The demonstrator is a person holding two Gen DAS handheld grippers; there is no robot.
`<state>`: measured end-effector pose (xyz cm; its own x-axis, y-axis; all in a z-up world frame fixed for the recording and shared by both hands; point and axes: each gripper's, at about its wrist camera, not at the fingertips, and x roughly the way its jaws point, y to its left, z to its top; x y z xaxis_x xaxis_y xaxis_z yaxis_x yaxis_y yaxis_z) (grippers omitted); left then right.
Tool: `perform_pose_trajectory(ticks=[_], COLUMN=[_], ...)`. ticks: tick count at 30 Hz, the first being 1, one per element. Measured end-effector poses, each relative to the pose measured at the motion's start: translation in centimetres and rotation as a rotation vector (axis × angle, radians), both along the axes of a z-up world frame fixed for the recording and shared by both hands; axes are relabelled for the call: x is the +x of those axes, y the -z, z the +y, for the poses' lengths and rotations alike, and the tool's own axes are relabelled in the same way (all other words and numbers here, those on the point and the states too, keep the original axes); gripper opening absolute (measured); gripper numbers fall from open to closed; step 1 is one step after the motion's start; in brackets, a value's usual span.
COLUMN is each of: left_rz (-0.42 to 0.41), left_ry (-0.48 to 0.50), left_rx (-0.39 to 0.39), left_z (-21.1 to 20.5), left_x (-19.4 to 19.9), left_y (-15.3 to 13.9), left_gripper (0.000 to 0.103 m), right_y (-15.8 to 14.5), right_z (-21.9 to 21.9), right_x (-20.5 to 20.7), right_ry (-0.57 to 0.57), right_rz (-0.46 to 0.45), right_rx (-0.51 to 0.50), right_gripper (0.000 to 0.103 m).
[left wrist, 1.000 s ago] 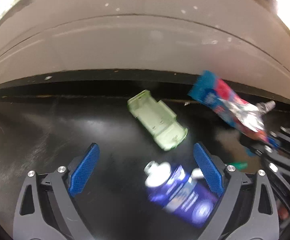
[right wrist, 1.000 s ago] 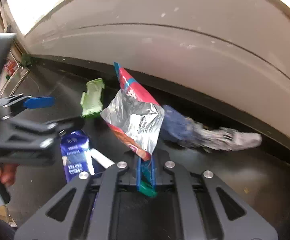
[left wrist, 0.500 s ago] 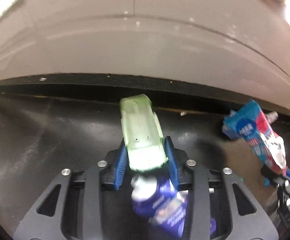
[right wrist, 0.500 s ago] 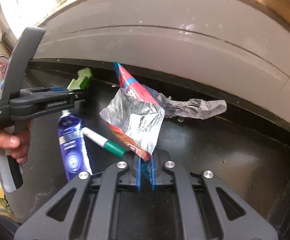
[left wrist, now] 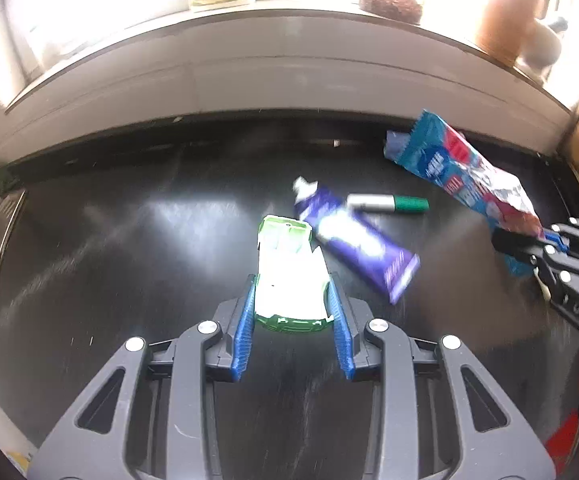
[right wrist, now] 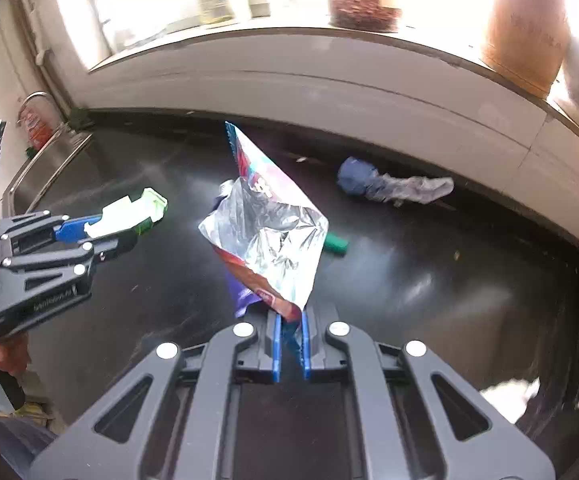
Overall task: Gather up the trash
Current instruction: 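Carry tray and foil wrapper to the bin and open both tools over it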
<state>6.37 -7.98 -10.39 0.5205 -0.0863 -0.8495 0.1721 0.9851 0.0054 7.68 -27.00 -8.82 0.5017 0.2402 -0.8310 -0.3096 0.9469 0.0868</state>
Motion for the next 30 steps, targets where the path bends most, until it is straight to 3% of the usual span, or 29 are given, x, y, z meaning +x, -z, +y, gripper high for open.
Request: perform_pose_trajectory(ticks=[8, 14, 21, 30], left_rz=[0.001, -0.041, -0.08, -0.02], left_ry=[-0.051, -0.192, -0.478, -0.861], left_rx=[0.002, -0.005, 0.008, 0.027], left_z=[3.3, 9.9, 22.1, 37.1], left_x=[-5.5, -9.7, -17.3, -30.5], left_y=[0.0, -1.4, -2.2, 1.5], left_gripper=[0.034, 0.034, 0.034, 0.034], right_y=[-0.2, -1.1, -1.7, 2.0], right_z=[5.1, 12.3, 27.5, 49.4], right_x=[-4.5, -5.0, -7.3, -16.4], right_ry=[-0.051, -0.187, -0.479, -0.917], right_rz=[0.004, -0.016, -0.005, 0.172], right_rx=[-0.003, 0.002, 0.045, 0.069], right_gripper=[0.008, 0.008, 0.008, 0.008])
